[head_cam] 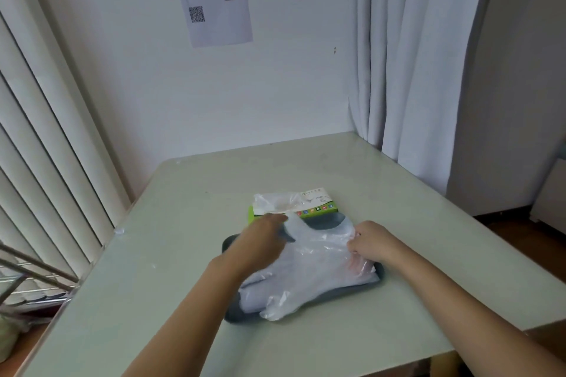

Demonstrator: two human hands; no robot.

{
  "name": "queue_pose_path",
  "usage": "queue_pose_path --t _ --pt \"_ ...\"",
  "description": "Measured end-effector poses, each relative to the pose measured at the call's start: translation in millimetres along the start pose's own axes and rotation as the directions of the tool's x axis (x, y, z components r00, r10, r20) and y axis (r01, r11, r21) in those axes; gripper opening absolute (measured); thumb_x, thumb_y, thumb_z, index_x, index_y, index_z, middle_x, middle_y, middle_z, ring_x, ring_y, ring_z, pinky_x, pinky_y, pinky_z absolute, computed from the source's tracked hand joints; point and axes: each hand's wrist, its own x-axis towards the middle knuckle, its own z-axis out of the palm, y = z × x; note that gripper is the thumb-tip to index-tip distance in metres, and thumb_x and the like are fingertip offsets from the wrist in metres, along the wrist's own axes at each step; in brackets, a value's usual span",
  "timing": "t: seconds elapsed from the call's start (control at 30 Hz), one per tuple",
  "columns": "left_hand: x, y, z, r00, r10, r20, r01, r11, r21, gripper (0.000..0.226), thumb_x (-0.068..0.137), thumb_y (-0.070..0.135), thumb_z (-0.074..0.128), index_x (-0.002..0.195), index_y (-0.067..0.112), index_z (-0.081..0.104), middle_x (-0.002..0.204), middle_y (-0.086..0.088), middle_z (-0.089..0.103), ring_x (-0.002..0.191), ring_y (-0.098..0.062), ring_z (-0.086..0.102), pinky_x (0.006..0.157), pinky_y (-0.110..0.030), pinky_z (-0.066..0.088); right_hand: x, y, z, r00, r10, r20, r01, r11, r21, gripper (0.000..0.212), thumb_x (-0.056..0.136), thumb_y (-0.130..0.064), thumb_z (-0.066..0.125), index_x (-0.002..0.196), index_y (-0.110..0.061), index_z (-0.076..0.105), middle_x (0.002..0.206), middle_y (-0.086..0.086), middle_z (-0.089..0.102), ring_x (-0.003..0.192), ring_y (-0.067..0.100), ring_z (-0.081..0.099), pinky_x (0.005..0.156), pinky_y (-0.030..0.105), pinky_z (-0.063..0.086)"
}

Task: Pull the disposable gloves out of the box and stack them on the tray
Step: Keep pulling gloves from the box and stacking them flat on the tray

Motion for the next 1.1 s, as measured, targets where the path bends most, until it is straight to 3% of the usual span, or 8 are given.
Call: queue_pose_path --t 0.1,0.2,0.5,0.63,0.77,0.9,1.0,1.1 --pt "-4.7 15.8 18.8 0.969 0.143 0.200 -0.144 0.990 -0.007 0.054 0.101 0.025 0.046 0.151 0.021 0.026 0.159 0.002 0.023 0.144 -0.014 0.024 0.115 -0.025 0.015 -0.3 -1.8 0.1 1.000 0.001 -0.011 -0.001 0.999 -0.035 0.020 0.082 -0.006 0.050 0.063 -0.011 0.043 0.070 0.006 0.055 0.065 0.025 0.053 0.046 0.023 0.033" --pt "2.1 12.8 37.8 0.938 0.136 0.319 -0.159 0.986 0.046 0.057 0.104 0.030 0.037 0.154 0.019 0.013 0.162 0.000 0.004 0.149 -0.016 0.002 0.118 -0.030 0.000 -1.6 -3.4 1.2 1.000 -0.002 -0.026 0.000 0.996 -0.084 0.025 0.083 -0.008 0.051 0.062 -0.013 0.037 0.065 0.002 0.045 0.056 0.016 0.044 0.043 0.022 0.027" --pt "5.9 3.6 51.6 0.904 0.140 0.404 -0.173 0.984 0.047 0.061 0.104 0.039 0.031 0.155 0.020 0.003 0.162 -0.001 -0.005 0.149 -0.018 -0.006 0.117 -0.031 -0.004 2.5 -2.1 3.4 0.998 -0.026 -0.065 0.017 0.991 -0.130 0.031 0.084 -0.010 0.051 0.061 -0.014 0.032 0.063 0.001 0.039 0.053 0.013 0.037 0.042 0.021 0.022" --pt "6.0 1.6 53.0 0.898 0.148 0.414 -0.177 0.984 0.032 0.062 0.103 0.040 0.031 0.154 0.022 0.002 0.162 0.000 -0.006 0.149 -0.017 -0.007 0.117 -0.032 -0.005 -5.8 -3.9 -2.3 0.985 -0.094 -0.142 0.078 0.991 -0.113 0.022 0.084 -0.022 0.063 0.074 -0.014 0.045 0.078 0.002 0.052 0.074 0.021 0.051 0.050 0.025 0.032" --pt "5.4 0.2 52.8 0.898 0.150 0.414 -0.160 0.987 -0.009 0.062 0.103 0.040 0.033 0.154 0.022 0.004 0.162 0.001 -0.004 0.149 -0.018 -0.007 0.117 -0.033 -0.005 -28.0 -10.4 -5.4 0.844 -0.422 -0.329 0.400 0.906 -0.138 0.028 0.076 -0.033 0.078 0.088 -0.020 0.056 0.089 -0.009 0.047 0.085 0.011 0.044 0.070 0.024 0.030" --pt "2.7 0.1 50.2 0.895 0.175 0.410 -0.153 0.984 -0.087 0.060 0.103 0.039 0.035 0.155 0.023 0.010 0.162 0.000 -0.002 0.149 -0.018 -0.006 0.119 -0.037 -0.004 -57.2 -20.5 4.3 0.682 -0.730 -0.050 0.722 0.682 -0.117 0.015 0.074 -0.030 0.080 0.080 -0.027 0.067 0.084 -0.014 0.056 0.083 -0.002 0.045 0.074 0.013 0.032" --pt "2.1 -2.2 47.3 0.885 0.158 0.437 -0.129 0.987 -0.095 0.057 0.105 0.030 0.034 0.154 0.022 0.006 0.162 0.001 -0.002 0.149 -0.017 -0.008 0.118 -0.034 -0.004 -64.2 -22.2 22.6 0.594 -0.803 0.039 0.798 0.583 -0.152 0.021 0.077 -0.030 0.076 0.095 -0.021 0.070 0.098 -0.013 0.060 0.090 -0.004 0.038 0.085 0.008 0.031" --pt "4.8 -2.4 43.8 0.879 0.111 0.464 -0.064 0.991 -0.117 0.052 0.107 0.027 0.026 0.154 0.020 0.005 0.161 0.004 -0.004 0.148 -0.014 -0.009 0.117 -0.030 -0.002 -59.3 -18.4 37.4 0.593 -0.805 0.012 0.781 0.571 -0.251 0.026 0.078 -0.034 0.073 0.099 -0.019 0.070 0.103 -0.009 0.061 0.091 0.003 0.036 0.080 0.012 0.029"
